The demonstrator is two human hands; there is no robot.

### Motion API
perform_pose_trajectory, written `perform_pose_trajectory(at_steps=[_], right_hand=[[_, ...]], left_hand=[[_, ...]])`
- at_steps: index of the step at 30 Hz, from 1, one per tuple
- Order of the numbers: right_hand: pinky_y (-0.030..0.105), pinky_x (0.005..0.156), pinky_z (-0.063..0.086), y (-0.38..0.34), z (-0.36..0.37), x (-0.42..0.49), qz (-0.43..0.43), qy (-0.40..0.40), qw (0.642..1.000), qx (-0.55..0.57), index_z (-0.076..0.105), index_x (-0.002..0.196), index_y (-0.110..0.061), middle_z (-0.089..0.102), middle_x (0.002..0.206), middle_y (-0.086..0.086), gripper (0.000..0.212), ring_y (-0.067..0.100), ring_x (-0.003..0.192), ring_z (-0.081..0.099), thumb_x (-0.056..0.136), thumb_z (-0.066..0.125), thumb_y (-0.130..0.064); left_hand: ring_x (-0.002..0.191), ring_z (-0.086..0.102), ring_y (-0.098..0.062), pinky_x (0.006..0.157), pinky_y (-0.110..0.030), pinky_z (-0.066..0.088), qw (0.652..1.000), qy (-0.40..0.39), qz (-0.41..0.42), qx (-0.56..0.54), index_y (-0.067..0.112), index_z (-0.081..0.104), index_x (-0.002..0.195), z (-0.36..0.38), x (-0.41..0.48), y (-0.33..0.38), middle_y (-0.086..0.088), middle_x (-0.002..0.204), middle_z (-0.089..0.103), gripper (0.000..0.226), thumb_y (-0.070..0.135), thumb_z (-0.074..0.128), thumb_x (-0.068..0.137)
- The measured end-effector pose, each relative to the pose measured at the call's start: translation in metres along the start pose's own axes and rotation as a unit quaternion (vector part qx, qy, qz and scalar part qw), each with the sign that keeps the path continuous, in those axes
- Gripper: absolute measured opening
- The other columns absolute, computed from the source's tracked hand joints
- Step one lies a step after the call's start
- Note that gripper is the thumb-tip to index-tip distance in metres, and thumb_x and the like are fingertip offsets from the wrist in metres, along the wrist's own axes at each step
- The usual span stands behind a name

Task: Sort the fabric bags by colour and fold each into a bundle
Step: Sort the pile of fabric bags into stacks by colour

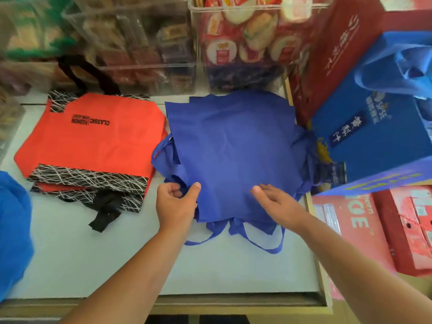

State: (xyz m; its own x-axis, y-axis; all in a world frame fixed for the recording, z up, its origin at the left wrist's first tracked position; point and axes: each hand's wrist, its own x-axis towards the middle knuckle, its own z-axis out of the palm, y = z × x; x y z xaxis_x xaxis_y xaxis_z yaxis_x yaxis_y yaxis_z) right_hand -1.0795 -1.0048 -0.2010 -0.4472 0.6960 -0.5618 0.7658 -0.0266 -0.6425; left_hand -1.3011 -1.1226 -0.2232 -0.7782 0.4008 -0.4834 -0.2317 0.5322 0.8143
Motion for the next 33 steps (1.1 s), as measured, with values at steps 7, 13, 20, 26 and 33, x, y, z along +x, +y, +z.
perform_pose_trajectory(at_steps=[7,13,20,26,33], right_hand=[[0.041,0.128,0.010,0.008,0.010,0.000,0.008,-0.058,0.983,-0.172,0.053,0.143,-0.051,0.015,0.169,-0.019,0.048,0.006,0.158,0.004,0.102,0.035,-0.067],[0.045,0.123,0.025,0.023,0.009,-0.004,-0.006,0.178,0.980,-0.089,0.051,0.150,-0.031,0.025,0.168,0.012,0.056,0.030,0.155,0.020,0.098,0.060,-0.049],[0.041,0.102,0.049,-0.008,0.015,-0.040,0.065,0.214,0.958,0.178,0.049,0.146,-0.033,0.060,0.137,-0.003,0.068,0.022,0.122,0.059,0.085,0.079,-0.042],[0.038,0.056,0.058,-0.027,0.076,-0.077,0.147,0.178,0.928,0.294,0.062,0.125,-0.024,0.071,0.089,0.018,0.047,0.030,0.062,0.064,0.088,0.062,0.005],[0.032,0.077,0.060,-0.071,0.150,-0.123,0.183,0.138,0.904,0.361,0.077,0.095,-0.019,0.077,0.098,-0.001,0.020,0.014,0.087,0.075,0.097,0.061,-0.007]], left_hand=[[0.069,0.063,-0.014,0.064,-0.028,0.049,0.982,-0.141,0.021,0.126,0.015,0.062,0.088,0.005,-0.034,0.005,0.007,0.070,0.066,0.015,0.023,0.076,0.089],[0.081,0.064,-0.016,0.075,-0.032,0.052,0.956,-0.072,0.239,0.151,0.031,0.037,0.151,-0.018,-0.038,0.043,0.007,0.084,0.066,0.067,0.013,0.066,0.094],[0.086,0.065,-0.010,0.078,-0.025,0.050,0.934,-0.177,0.291,0.107,0.026,0.066,0.124,-0.087,-0.028,0.097,0.007,0.098,0.074,0.044,-0.003,0.046,0.098],[0.127,0.060,-0.020,0.109,-0.030,0.043,0.910,-0.189,0.266,0.255,0.013,0.058,0.143,-0.123,0.042,0.071,-0.006,0.135,0.064,0.048,-0.004,0.050,0.099],[0.144,0.040,-0.035,0.121,-0.042,0.029,0.851,-0.108,0.426,0.287,0.012,0.068,0.124,-0.150,-0.001,0.023,-0.015,0.148,0.051,0.044,0.038,0.064,0.089]])
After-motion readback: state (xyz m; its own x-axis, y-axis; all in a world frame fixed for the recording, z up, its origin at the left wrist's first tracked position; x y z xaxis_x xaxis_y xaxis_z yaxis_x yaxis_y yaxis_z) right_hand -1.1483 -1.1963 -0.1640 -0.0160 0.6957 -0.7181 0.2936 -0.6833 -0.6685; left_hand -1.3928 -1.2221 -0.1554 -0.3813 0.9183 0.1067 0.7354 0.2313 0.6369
